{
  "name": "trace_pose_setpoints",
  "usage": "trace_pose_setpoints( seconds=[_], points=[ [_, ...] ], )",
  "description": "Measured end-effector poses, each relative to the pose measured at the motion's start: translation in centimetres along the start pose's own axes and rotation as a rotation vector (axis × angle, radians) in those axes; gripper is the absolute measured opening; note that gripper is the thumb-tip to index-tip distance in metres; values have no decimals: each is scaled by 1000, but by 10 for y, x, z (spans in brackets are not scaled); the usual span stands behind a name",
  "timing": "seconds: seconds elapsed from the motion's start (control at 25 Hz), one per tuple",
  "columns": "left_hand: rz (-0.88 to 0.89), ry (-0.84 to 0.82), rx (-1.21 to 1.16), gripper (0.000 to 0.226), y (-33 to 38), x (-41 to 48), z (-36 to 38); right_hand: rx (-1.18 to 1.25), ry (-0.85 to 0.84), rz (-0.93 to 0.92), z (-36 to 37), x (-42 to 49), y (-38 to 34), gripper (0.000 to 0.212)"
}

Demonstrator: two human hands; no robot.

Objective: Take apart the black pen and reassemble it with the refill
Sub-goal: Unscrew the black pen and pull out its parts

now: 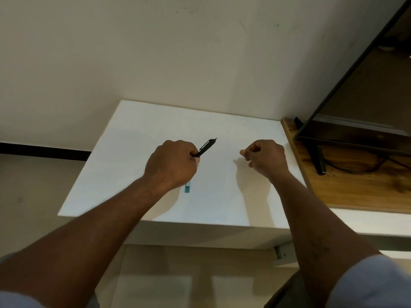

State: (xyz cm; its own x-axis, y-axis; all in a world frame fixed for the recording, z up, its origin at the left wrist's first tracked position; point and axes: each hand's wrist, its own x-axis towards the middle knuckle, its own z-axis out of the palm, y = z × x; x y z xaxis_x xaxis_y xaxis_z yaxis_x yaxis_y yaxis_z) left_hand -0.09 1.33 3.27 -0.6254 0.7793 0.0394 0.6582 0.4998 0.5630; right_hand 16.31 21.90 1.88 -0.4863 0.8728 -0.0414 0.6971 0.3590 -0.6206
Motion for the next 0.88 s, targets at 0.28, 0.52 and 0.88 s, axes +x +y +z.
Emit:
trace_pose_setpoints(
  seconds=[0.28,0.52,0.88],
  points=[
    [7,-2,38,17,-4,2,1,-371,11,-119,19,-3,2,12],
    [16,1,46,17,-4,2,-3,-342,-35,-63,18,0,0,23],
    [25,-4,37,16,-3,1,-5,220,72,-36,-28,-2,-29,24]
  ],
)
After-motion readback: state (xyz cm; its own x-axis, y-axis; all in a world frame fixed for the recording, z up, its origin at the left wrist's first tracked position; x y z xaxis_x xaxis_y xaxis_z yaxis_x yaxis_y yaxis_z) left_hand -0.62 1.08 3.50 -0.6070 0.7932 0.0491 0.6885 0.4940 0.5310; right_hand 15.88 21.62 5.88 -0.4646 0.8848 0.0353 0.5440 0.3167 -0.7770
